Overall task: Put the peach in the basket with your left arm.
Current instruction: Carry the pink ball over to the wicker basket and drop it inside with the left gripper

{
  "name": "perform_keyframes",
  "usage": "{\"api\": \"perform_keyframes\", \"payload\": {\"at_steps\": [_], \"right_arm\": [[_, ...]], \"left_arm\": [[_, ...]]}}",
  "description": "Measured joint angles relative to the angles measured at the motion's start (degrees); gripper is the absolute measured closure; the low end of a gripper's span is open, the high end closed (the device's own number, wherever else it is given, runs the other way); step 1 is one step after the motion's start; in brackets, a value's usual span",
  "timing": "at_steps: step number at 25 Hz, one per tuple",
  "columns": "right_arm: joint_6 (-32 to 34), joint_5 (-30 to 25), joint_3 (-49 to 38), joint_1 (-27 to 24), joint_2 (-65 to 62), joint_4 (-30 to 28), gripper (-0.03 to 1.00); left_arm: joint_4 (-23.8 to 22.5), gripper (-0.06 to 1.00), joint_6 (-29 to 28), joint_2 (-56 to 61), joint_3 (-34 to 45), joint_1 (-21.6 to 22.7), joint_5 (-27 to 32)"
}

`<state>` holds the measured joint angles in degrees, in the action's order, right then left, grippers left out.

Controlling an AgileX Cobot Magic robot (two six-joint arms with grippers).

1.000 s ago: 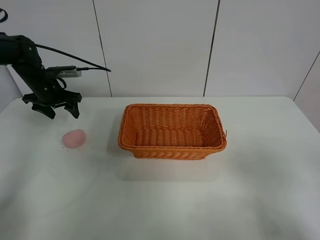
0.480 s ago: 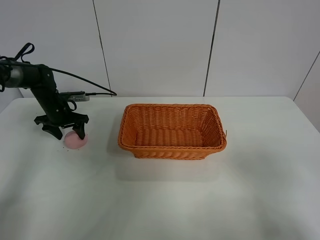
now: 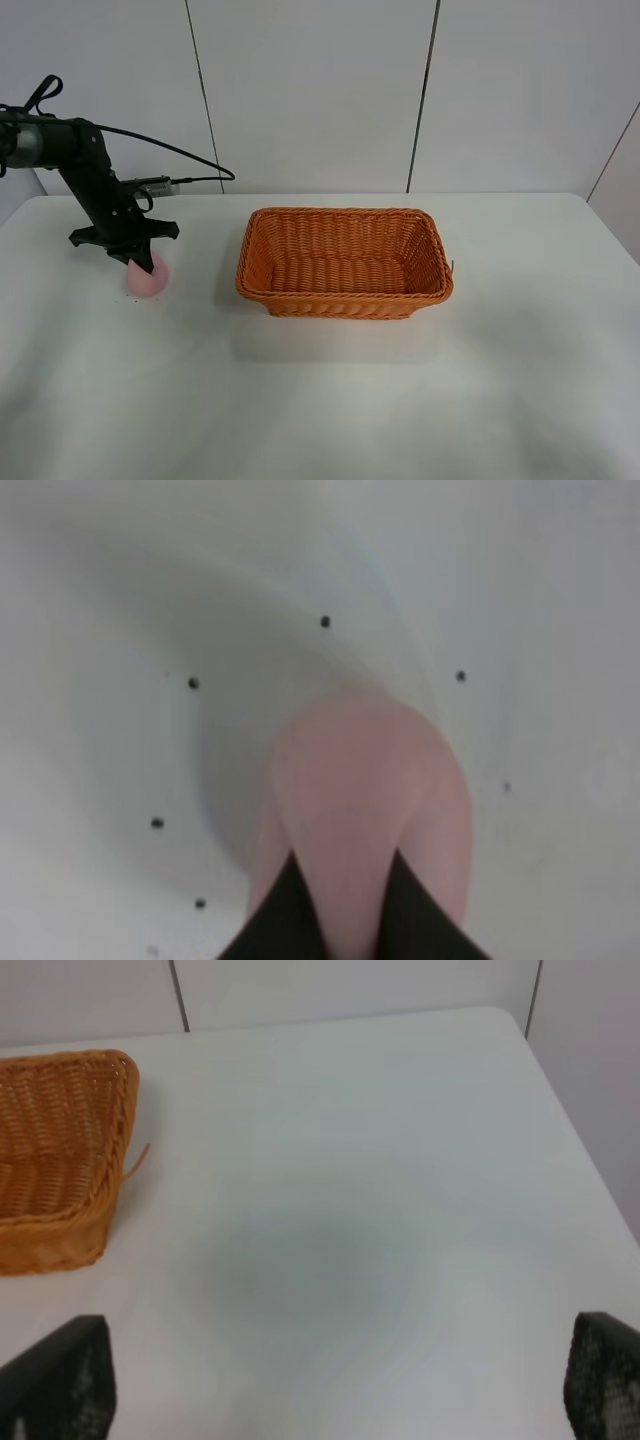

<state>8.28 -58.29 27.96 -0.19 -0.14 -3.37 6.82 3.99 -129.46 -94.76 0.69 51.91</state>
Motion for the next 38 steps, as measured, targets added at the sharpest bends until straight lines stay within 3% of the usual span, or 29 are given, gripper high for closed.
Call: {"api": "perform_keyframes", "payload": {"at_steps": [11,15,21,31,38], "right_arm": [[0.0,0.0,0.0,0.0,0.0,0.0,0.27],[0.0,0.0,0.0,0.0,0.0,0.0,0.27],[0.0,0.0,0.0,0.0,0.0,0.0,0.27],[0.0,0.0,0.0,0.0,0.0,0.0,0.27],[0.0,0.0,0.0,0.0,0.0,0.0,0.27]], "left_arm": [[-0.1,0.82,-0.9,7.1,-15.9,-0.2,14.0],[-1.2,0.82,-1.9,7.6,-19.9,-2.5,15.1],[-1.4,0.82,-2.9,7.6,-22.8,-11.3,15.1],[-1.2,0.82,-4.7,4.7,-24.8,-31.0,12.0],[-1.2,0.82,-5.2,-4.4,-25.8,-36.0,4.3]]}}
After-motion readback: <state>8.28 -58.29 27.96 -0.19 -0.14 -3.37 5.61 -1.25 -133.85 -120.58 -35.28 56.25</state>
